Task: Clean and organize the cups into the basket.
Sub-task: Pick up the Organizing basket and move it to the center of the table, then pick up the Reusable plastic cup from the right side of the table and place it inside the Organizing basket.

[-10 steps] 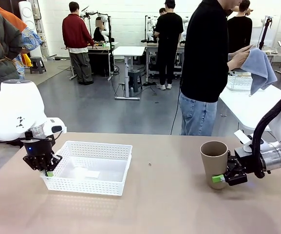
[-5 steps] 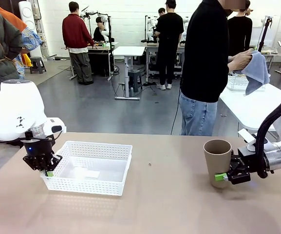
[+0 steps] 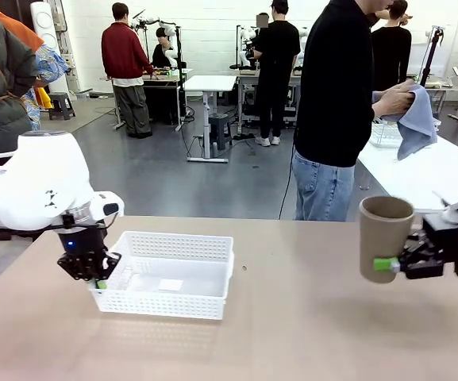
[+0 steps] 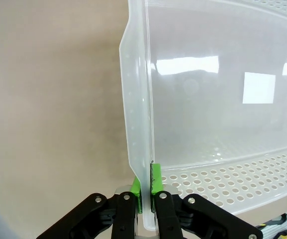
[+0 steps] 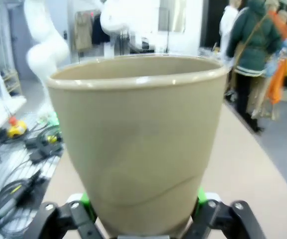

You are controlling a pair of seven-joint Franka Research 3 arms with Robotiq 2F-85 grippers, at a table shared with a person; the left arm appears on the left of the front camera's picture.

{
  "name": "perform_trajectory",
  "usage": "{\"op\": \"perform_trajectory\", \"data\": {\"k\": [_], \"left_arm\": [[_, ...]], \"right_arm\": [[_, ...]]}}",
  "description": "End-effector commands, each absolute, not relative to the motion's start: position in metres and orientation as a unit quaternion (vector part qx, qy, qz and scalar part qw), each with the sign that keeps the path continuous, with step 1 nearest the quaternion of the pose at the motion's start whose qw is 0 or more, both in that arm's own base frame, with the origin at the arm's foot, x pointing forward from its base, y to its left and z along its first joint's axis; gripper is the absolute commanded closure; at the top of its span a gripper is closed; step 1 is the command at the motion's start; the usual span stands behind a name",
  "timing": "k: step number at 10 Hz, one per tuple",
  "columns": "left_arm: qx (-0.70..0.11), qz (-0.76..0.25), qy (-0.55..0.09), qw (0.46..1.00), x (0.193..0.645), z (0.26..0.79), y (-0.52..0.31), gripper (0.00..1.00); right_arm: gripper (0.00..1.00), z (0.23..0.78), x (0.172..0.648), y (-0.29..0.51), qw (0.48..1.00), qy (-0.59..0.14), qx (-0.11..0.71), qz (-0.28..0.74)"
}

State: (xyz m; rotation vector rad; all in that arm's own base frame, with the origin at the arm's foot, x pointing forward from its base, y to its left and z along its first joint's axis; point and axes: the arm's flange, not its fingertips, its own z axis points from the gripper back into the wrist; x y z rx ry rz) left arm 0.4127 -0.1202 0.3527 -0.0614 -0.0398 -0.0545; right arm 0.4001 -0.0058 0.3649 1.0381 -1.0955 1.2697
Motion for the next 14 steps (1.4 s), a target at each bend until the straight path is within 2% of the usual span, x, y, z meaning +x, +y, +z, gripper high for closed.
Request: {"op": "perform_trajectory", "data": {"k": [1,5,6,10,13,14], "left_arm": [[-0.033,-0.003,-0.035,0.999,0.421,0.356,-0.156,1.0],[-0.015,-0.015,-0.055,0.998,0.422,0.357,-0.234,1.0],[-0.003,-0.024,-0.066,0.998,0.42,0.359,-0.25,1.0],[0.011,-0.036,-0.077,0.996,0.415,0.369,-0.29,1.0],[0.013,-0.02,-0.05,0.998,0.416,0.366,-0.289,1.0],[0.001,-0.047,-0.068,0.997,0.411,0.369,-0.284,1.0]], "right_arm": [[0.79,0.409,0.37,-0.022,0.556,-0.512,0.433,0.491],[0.79,0.47,0.345,-0.048,0.577,-0.538,0.417,0.451],[0.79,0.454,0.353,-0.05,0.561,-0.526,0.416,0.485],[0.79,0.454,0.353,-0.05,0.561,-0.526,0.416,0.485],[0.79,0.454,0.353,-0.05,0.561,-0.526,0.416,0.485],[0.79,0.454,0.353,-0.05,0.561,-0.526,0.416,0.485]]}}
